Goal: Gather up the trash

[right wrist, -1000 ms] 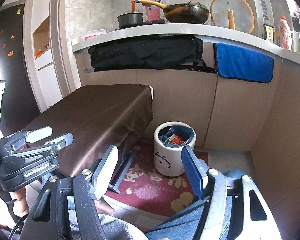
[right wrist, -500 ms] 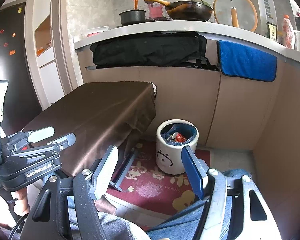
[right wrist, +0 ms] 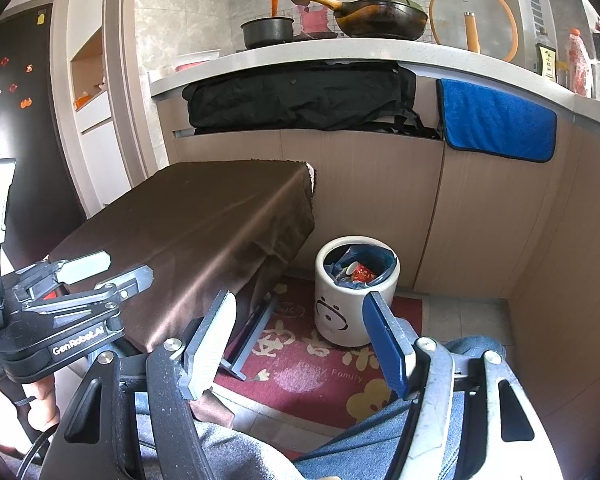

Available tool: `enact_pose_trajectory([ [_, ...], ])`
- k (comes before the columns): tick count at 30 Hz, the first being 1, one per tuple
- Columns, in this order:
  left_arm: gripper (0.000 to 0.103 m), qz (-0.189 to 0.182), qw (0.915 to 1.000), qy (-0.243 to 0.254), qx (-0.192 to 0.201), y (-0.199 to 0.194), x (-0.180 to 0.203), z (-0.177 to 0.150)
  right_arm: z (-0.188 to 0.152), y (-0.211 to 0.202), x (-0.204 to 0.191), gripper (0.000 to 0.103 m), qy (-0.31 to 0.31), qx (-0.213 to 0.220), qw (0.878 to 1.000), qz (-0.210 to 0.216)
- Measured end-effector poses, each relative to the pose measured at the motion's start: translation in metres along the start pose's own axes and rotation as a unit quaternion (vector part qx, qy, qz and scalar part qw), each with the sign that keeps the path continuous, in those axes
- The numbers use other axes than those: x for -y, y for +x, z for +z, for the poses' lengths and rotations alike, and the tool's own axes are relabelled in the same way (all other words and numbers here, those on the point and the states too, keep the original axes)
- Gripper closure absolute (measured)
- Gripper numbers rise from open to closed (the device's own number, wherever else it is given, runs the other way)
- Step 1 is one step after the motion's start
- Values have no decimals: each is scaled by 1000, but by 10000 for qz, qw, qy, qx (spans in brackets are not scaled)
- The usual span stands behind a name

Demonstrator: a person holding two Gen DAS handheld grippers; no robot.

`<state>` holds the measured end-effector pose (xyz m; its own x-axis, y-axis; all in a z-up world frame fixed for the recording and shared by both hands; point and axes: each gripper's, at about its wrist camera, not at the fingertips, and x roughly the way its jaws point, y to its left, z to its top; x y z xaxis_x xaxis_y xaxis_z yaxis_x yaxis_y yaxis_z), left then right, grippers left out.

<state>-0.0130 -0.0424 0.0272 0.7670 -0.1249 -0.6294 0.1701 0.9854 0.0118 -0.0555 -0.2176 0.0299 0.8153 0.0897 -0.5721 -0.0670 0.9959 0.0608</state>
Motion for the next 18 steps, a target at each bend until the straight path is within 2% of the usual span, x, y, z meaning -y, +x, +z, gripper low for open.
enact_pose_trajectory([
  [18, 43, -58, 10000, 56, -44, 0, -7, -6, -3, 3, 3, 40, -20, -40, 10000, 49],
])
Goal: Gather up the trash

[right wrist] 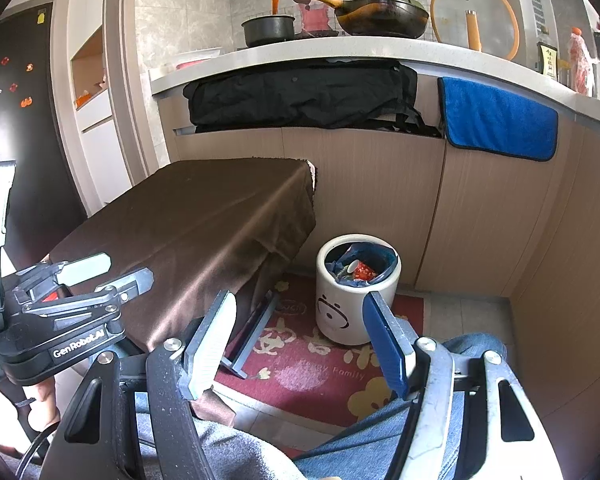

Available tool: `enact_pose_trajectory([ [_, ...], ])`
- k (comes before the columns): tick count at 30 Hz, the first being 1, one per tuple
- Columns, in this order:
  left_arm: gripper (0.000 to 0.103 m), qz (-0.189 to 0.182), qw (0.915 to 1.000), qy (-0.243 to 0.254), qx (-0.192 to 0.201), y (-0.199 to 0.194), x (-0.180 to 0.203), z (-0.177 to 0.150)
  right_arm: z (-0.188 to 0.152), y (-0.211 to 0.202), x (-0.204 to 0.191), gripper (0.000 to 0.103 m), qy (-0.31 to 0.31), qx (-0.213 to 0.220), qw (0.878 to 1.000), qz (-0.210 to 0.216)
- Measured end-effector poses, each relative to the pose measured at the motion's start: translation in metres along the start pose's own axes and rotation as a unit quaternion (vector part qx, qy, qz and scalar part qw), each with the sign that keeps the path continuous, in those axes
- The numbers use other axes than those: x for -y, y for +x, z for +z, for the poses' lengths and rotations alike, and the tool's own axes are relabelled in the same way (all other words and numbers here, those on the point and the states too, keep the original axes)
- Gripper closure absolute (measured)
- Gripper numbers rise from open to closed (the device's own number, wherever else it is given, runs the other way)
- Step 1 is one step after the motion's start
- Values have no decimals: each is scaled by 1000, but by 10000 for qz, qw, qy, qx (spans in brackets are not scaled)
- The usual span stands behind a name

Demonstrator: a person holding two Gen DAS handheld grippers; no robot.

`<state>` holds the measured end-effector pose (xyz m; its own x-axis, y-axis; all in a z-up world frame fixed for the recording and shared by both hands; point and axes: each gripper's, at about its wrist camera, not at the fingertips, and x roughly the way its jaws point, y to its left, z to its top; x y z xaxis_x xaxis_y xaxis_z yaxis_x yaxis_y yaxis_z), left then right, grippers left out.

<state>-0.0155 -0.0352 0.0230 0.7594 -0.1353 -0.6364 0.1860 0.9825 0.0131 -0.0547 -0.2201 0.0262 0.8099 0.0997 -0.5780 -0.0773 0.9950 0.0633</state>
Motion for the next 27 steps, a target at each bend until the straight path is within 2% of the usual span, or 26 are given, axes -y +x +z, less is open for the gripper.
enact_pose_trajectory([
  [12, 43, 11, 10000, 1, -4, 0, 3, 0, 0, 0, 1, 40, 15, 10, 10000, 2],
  [27, 43, -29, 9999, 123, 36, -4, -12, -3, -2, -2, -3, 40, 105, 2, 9999, -64],
])
